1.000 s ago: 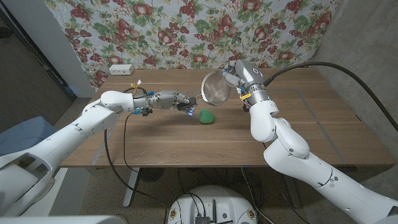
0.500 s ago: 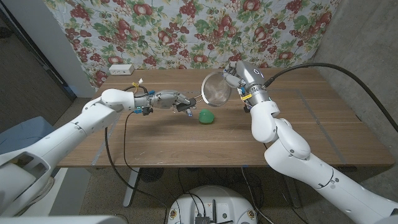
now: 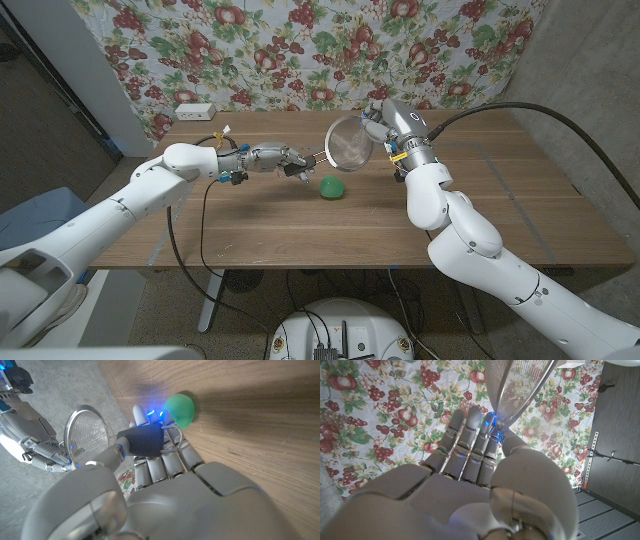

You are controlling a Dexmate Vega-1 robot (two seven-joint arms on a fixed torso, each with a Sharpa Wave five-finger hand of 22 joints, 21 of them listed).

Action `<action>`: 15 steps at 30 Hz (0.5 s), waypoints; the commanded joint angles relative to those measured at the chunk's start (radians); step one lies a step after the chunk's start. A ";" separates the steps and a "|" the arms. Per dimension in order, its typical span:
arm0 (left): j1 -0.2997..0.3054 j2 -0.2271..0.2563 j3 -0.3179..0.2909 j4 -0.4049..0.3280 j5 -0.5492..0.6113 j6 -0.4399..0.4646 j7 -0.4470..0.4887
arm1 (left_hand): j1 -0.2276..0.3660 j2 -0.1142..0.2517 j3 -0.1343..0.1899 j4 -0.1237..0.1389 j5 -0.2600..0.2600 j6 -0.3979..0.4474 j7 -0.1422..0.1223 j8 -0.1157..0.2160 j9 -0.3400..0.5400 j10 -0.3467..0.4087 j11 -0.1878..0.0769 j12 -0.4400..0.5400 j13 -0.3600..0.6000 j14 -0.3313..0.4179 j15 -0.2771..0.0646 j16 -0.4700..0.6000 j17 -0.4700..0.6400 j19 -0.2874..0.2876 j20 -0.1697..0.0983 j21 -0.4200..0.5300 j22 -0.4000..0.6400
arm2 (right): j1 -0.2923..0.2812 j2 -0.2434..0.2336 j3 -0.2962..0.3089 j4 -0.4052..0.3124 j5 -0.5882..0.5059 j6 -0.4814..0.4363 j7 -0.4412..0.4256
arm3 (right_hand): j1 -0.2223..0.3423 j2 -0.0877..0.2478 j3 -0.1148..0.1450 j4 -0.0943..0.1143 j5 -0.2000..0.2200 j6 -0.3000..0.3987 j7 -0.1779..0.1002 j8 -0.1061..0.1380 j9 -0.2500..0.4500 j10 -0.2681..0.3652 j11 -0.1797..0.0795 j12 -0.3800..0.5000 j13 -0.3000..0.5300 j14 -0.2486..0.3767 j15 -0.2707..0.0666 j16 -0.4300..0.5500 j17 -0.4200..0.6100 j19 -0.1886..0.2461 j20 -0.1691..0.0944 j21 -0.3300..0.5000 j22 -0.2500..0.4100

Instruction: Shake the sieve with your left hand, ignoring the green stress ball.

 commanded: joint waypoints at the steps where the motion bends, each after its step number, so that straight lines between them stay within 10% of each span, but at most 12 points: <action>1: 0.018 0.005 -0.011 -0.028 0.002 0.006 0.047 | 0.067 0.055 0.010 0.005 0.006 0.007 -0.004 0.009 0.006 0.153 -0.139 0.008 0.007 0.012 -0.129 0.004 0.003 -0.006 -0.012 0.007 0.002 | -0.007 -0.007 0.012 0.000 0.014 -0.007 0.009 | -0.051 -0.018 0.001 0.011 0.007 -0.046 -0.003 -0.041 -0.019 -0.057 0.015 -0.047 -0.048 -0.049 -0.106 -0.077 -0.042 -0.018 0.001 0.008 -0.002; 15: 0.031 0.007 -0.015 -0.042 0.001 0.010 0.072 | 0.083 0.054 0.010 0.006 0.006 0.026 -0.006 0.037 0.030 0.157 -0.139 0.009 0.021 0.020 -0.128 0.003 0.003 -0.009 -0.014 0.020 0.006 | -0.026 -0.017 0.033 0.010 0.045 0.026 -0.024 | -0.223 -0.089 -0.047 0.014 0.023 -0.224 0.007 -0.180 -0.109 -0.322 0.076 -0.274 -0.175 -0.253 -0.024 -0.296 -0.234 -0.099 0.074 -0.012 -0.003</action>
